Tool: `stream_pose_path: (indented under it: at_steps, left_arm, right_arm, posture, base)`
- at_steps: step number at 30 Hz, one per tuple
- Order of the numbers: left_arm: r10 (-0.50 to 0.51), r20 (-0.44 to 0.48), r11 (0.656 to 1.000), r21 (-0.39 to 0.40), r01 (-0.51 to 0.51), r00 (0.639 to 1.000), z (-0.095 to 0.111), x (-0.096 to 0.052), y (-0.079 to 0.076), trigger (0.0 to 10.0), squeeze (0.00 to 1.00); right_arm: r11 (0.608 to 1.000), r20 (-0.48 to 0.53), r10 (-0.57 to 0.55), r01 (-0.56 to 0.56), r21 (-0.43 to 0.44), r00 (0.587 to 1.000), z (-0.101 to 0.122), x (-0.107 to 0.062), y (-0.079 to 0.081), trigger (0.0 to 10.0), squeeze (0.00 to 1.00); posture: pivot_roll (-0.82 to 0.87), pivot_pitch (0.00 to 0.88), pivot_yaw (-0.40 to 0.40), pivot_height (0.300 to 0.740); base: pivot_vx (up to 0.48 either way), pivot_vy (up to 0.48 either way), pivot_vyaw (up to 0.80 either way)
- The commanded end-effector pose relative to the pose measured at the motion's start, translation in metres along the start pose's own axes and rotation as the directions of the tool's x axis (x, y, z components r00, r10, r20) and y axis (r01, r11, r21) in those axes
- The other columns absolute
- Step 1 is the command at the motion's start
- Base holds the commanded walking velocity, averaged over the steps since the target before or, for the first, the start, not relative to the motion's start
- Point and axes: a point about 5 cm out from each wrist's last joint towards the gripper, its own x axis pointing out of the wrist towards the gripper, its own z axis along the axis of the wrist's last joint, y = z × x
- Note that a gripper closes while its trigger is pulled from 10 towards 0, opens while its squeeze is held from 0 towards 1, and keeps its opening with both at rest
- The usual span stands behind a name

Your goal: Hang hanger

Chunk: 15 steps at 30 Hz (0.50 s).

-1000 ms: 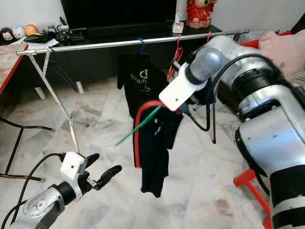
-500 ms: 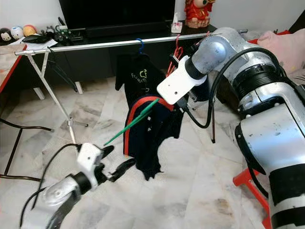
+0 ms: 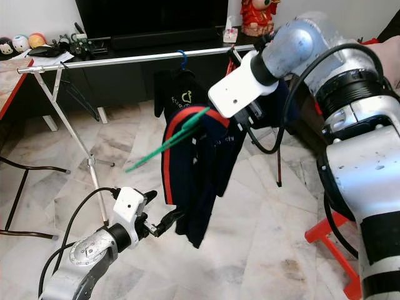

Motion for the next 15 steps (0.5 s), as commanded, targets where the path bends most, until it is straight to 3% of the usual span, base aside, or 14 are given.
stream_pose_path:
  at_steps: [1,8,15]
  left_arm:
    - [0.058,-0.012,0.998,0.025,-0.057,0.998,-0.002,0.002,0.008,10.0,0.0]
    - [0.103,0.019,0.995,-0.017,-0.103,0.995,0.001,0.027,0.009,10.0,0.0]
    - [0.064,0.021,0.997,-0.036,-0.064,0.998,0.001,0.034,0.006,10.0,0.0]
  right_arm:
    - [0.997,0.026,-0.079,0.08,-0.021,0.997,0.005,-0.025,-0.016,10.0,0.0]
    - [0.996,0.078,-0.089,0.09,-0.008,0.993,0.007,-0.036,-0.019,10.0,0.0]
    - [0.996,0.104,-0.084,0.084,0.002,0.991,0.008,-0.042,-0.018,10.0,0.0]
  posture:
    - [-0.2,0.0,0.027,0.74]
    - [-0.22,0.0,0.028,0.74]
    - [-0.23,0.0,0.029,0.74]
  base:
    - [0.0,0.0,0.0]
    - [0.0,0.0,0.0]
    - [0.0,0.0,0.0]
